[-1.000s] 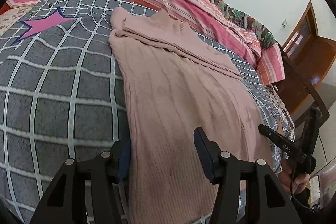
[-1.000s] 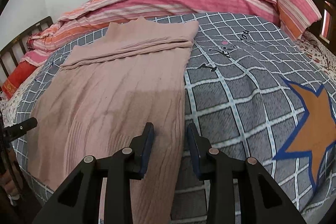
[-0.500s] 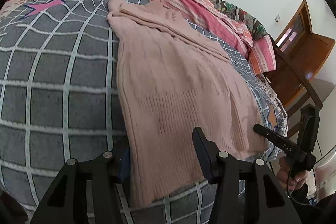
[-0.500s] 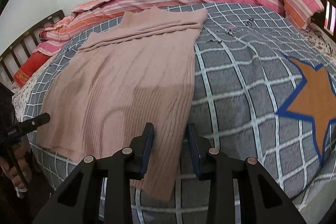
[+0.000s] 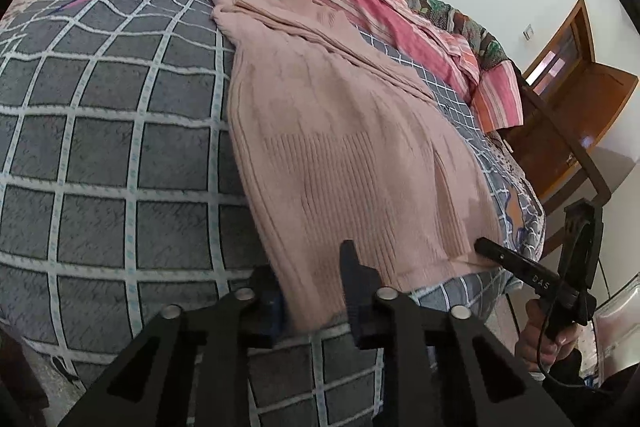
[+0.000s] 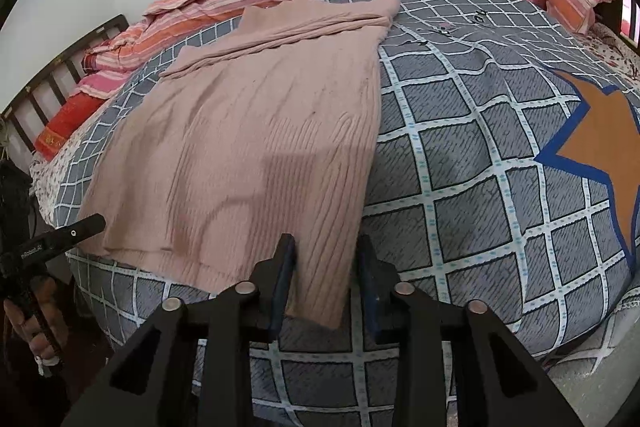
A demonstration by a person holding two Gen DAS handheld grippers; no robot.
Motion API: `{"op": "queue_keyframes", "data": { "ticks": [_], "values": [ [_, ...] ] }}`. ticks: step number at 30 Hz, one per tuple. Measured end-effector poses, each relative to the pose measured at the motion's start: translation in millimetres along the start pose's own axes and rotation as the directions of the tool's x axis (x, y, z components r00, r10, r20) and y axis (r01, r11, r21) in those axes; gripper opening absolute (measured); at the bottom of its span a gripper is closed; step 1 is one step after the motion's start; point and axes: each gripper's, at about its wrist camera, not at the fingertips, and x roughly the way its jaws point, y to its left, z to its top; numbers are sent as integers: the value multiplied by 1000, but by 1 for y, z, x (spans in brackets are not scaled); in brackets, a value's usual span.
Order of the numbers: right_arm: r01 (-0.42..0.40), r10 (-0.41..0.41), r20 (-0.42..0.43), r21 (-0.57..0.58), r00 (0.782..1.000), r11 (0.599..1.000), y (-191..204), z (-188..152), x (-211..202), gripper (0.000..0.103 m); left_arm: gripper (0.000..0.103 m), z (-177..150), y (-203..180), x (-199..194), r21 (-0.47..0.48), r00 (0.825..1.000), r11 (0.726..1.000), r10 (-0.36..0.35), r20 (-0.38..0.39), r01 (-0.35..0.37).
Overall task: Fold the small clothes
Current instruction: 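Close both tools on the sweater hem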
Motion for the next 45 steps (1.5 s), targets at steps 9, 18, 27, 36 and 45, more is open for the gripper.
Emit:
{"op": "queue_keyframes", "data": {
  "ticks": [9, 18, 27, 36, 45],
  "values": [
    [-22, 22, 55, -7, 998, 1000, 7, -2, -11, 5, 7, 2, -3, -13, 8, 997, 1000, 19, 69, -20],
    [-72, 56, 151, 102, 987, 992, -16, 5, -37, 5, 6, 17, 1, -42, -16, 987, 1000, -4, 162, 6],
    [-87, 61, 156, 165, 986, 982, -32, 4, -37, 4, 6, 12, 5, -39, -36, 990, 999, 4, 138, 1],
    [-85, 73, 87, 142, 994, 986, -25, -2, -20, 7, 8, 1, 4, -14, -48, 999, 999, 7, 52, -5],
    [-99, 92, 48, 165, 995, 981, -27, 0, -8, 16, 33, 8, 10, -3, -95, 999, 995, 7, 41, -3]
  ]
}}
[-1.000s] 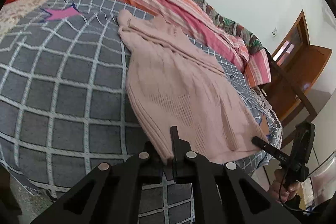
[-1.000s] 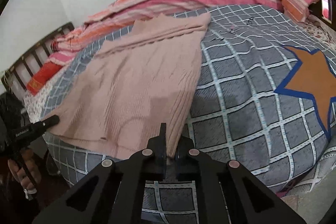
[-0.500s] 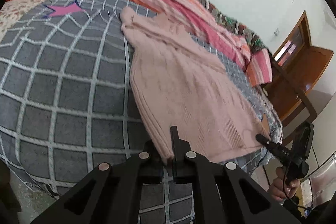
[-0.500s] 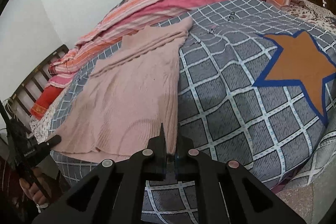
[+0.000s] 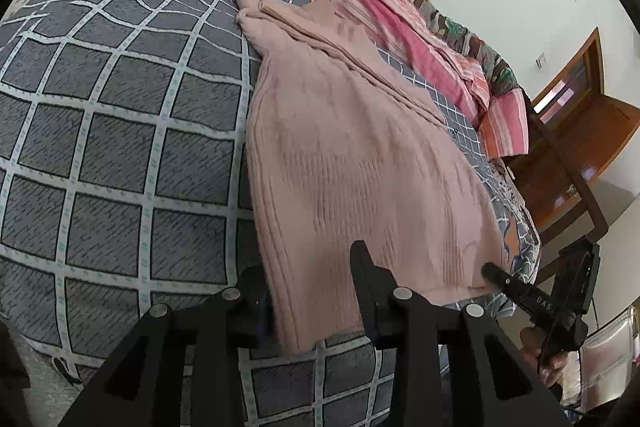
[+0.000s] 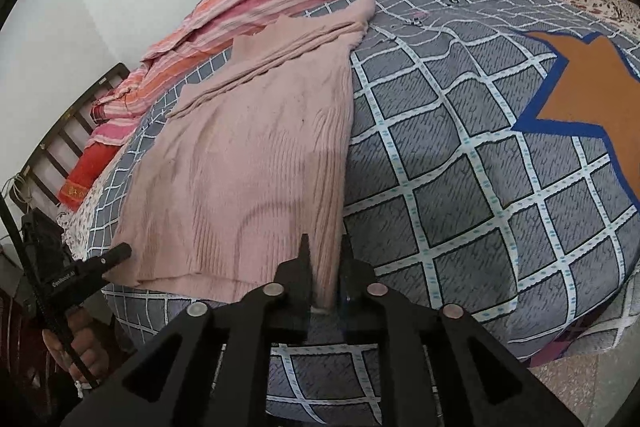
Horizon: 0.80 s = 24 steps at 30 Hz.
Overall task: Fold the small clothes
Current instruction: 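Close both tools on the sweater hem, then lift the held hem and fold it over toward the collar with both tools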
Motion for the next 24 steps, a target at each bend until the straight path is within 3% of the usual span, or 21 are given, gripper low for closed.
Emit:
{"op": "queue_keyframes", "data": {
  "ticks": [7, 11, 14, 24],
  "values": [
    [1, -1, -13, -1, 1000, 1000, 1, 3, 7, 18, 31, -2, -5, -7, 40, 1000, 999, 7, 18, -7],
    [4, -4, -15, -22, 1000, 1000, 5, 4, 8, 17, 19, -3, -12, -10, 78, 999, 997, 25, 26, -27],
    [2, -2, -4, -32, 1000, 999, 7, 6, 5, 7, 9, 0, -13, -11, 92, 999, 995, 31, 31, -34],
    [-49, 53, 110, -38, 993, 998, 12, 23, -30, 5, 7, 17, -9, -40, -5, 987, 998, -57, 150, 59]
  ]
}}
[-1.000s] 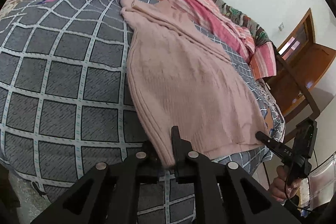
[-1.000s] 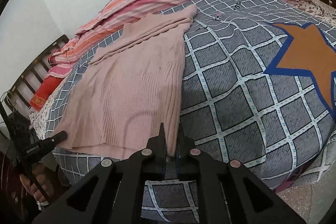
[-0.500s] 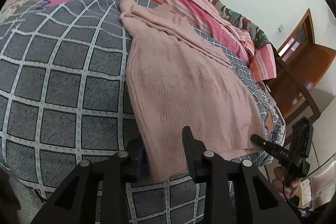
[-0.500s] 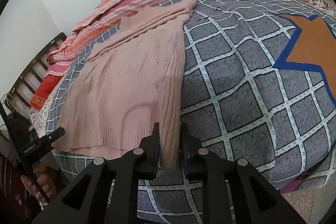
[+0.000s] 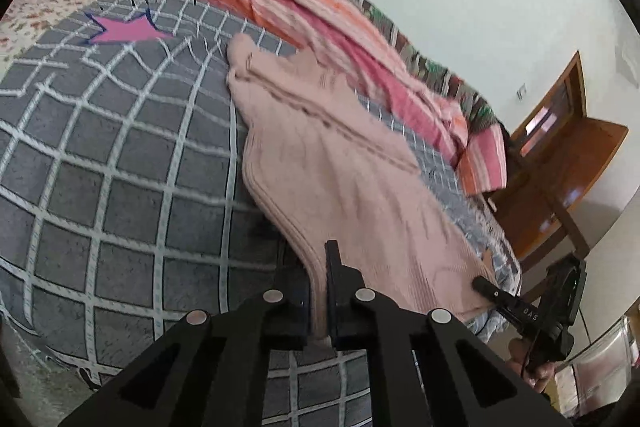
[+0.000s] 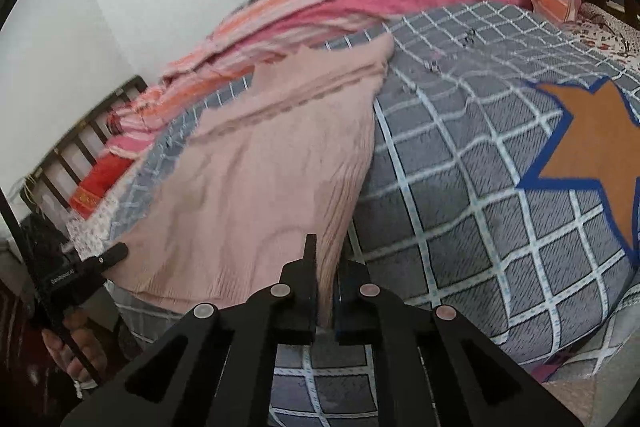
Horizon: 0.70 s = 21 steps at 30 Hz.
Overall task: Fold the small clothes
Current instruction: 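Lift the held hem and fold it over toward the collar with both tools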
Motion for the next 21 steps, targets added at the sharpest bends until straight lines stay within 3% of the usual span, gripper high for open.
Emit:
{"op": "queue_keyframes", "data": {
  "ticks": [11, 16, 21],
  "values": [
    [-26, 26, 117, -6, 993, 1000, 16, 44, -15, 5, 7, 42, -38, -14, 142, 992, 986, 74, 107, -89],
    [-16, 14, 140, 9, 990, 1000, 21, 70, -10, 5, 7, 65, -51, -6, 164, 982, 976, 123, 144, -146],
    [-14, 13, 168, 5, 986, 1000, 26, 90, -4, 5, 7, 83, -54, 6, 143, 977, 979, 122, 175, -148]
  ]
}}
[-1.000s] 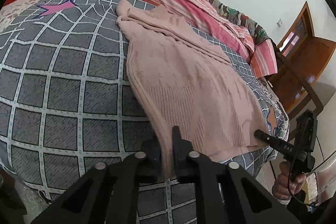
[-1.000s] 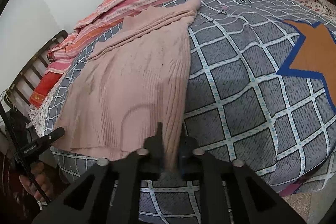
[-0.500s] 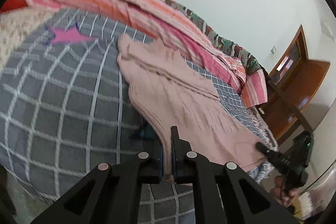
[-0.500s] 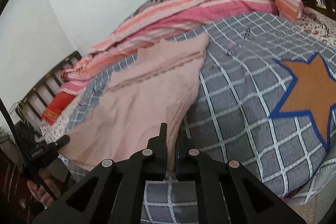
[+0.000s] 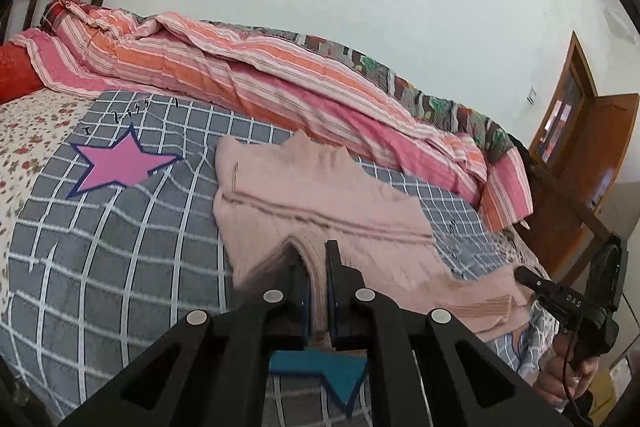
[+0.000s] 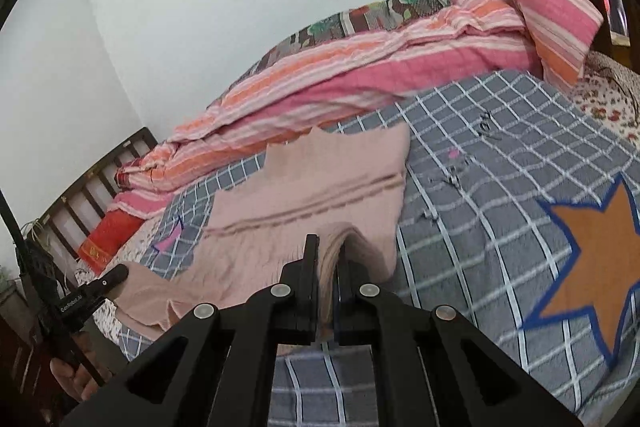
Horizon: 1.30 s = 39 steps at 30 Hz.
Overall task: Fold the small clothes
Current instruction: 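Lift the held hem and fold it over toward the collar with both tools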
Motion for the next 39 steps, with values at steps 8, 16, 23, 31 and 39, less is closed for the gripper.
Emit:
{"op": "queue_keyframes", "data": {
  "ticks": [8, 16, 23, 31, 39],
  "values": [
    [6, -9, 35, 77, 999, 997, -9, 31, 33, 5, 7, 33, 12, 36, -91, 999, 995, 38, 22, -36],
    [-11, 8, 24, 154, 1000, 988, -20, 67, 81, 5, 7, 63, 21, 80, -116, 999, 992, 46, 14, -44],
    [10, -8, -10, 162, 1000, 987, -21, 93, 122, 5, 7, 82, 29, 118, -129, 998, 990, 59, -6, -59],
    [55, -49, -44, 142, 998, 988, -22, 120, 179, 5, 7, 103, 51, 176, -191, 997, 979, 64, -43, -71],
    [99, -92, -72, 98, 993, 990, -25, 136, 248, 5, 8, 113, 68, 229, -212, 994, 972, 88, -63, -100]
  ]
}}
